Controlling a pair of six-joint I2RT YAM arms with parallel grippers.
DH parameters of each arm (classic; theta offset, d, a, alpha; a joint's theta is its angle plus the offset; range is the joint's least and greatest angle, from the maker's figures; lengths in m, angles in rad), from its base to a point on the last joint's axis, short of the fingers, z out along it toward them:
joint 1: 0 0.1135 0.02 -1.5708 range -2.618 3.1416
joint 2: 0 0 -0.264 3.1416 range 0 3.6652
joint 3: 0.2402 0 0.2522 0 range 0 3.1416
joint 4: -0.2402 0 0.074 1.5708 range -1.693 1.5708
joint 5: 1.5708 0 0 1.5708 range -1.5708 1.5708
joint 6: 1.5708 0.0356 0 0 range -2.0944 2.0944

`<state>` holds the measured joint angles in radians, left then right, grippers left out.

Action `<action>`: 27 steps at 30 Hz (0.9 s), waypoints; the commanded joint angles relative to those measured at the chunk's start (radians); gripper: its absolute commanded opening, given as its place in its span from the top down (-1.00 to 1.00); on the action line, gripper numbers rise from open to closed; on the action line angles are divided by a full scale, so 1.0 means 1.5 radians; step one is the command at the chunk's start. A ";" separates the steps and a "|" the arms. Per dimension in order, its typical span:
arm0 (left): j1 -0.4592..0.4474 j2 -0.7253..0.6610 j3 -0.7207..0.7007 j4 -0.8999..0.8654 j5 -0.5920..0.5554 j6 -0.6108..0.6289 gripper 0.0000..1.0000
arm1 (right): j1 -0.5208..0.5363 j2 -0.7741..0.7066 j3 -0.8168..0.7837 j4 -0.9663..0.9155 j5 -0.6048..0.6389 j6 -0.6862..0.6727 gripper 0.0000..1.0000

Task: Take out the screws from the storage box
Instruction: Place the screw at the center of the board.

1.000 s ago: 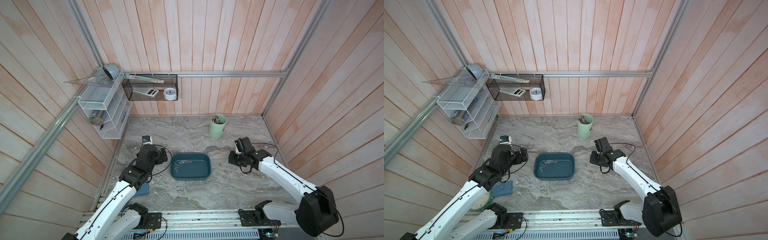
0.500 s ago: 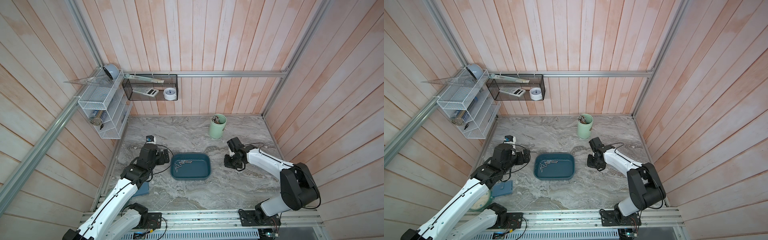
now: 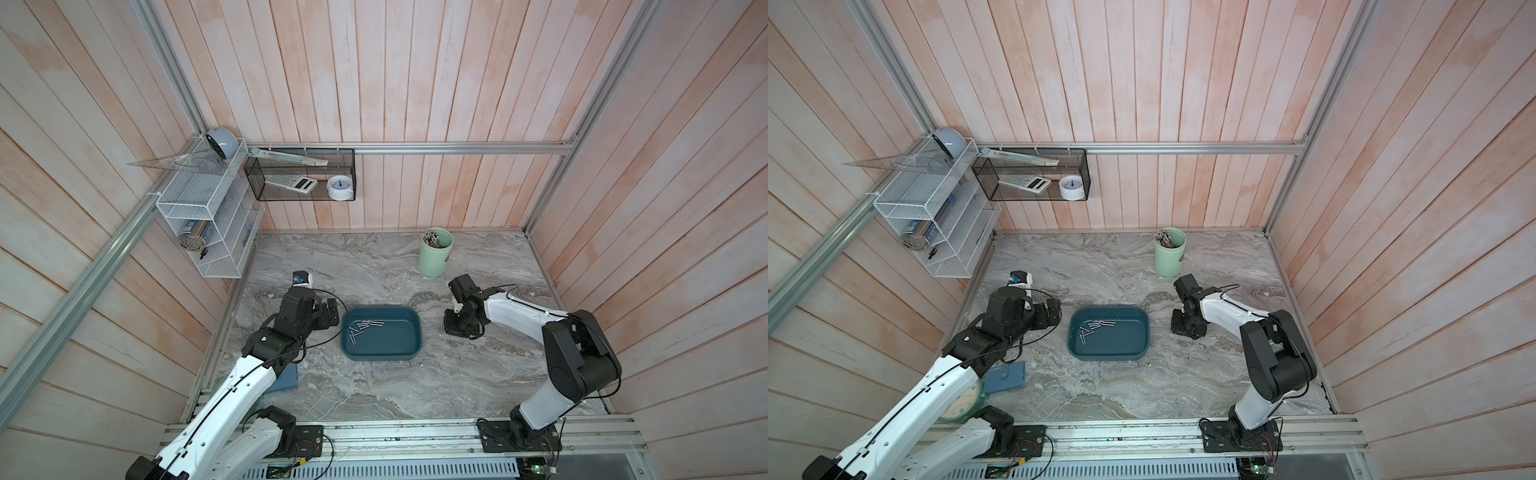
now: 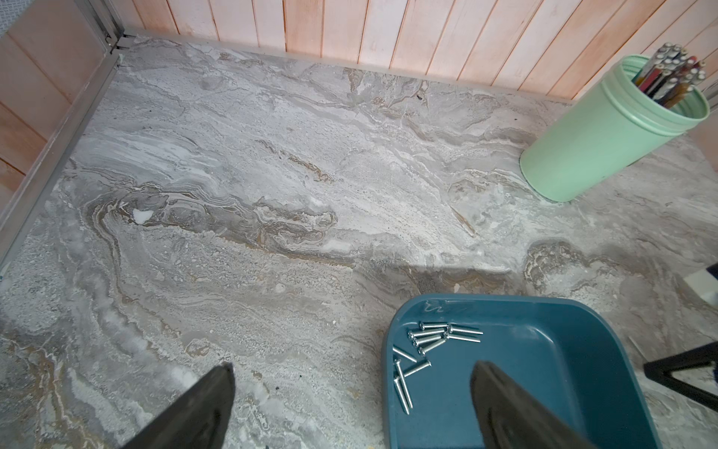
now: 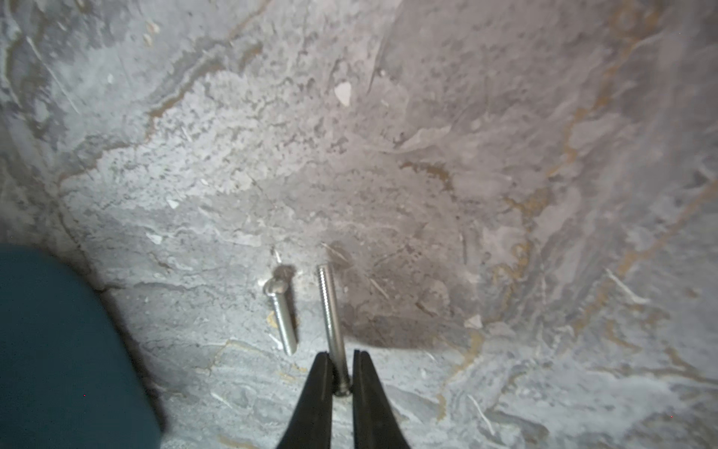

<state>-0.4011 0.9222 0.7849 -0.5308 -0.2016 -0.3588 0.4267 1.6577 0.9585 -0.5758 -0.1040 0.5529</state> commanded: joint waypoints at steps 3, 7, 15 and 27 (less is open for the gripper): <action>0.003 0.003 -0.007 0.014 0.015 0.001 -1.00 | -0.001 0.022 0.016 0.016 -0.013 0.007 1.00; 0.003 0.004 -0.006 0.015 0.013 0.000 -1.00 | 0.000 0.036 0.016 0.019 -0.022 0.009 0.98; 0.003 0.005 -0.007 0.015 0.013 -0.002 -1.00 | 0.000 0.053 0.011 0.016 -0.021 0.011 0.81; 0.003 0.008 -0.007 0.015 0.007 -0.002 -1.00 | 0.000 0.049 0.007 0.007 -0.016 0.002 0.54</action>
<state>-0.4011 0.9287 0.7845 -0.5301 -0.1905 -0.3595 0.4267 1.7000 0.9699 -0.5468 -0.1333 0.5552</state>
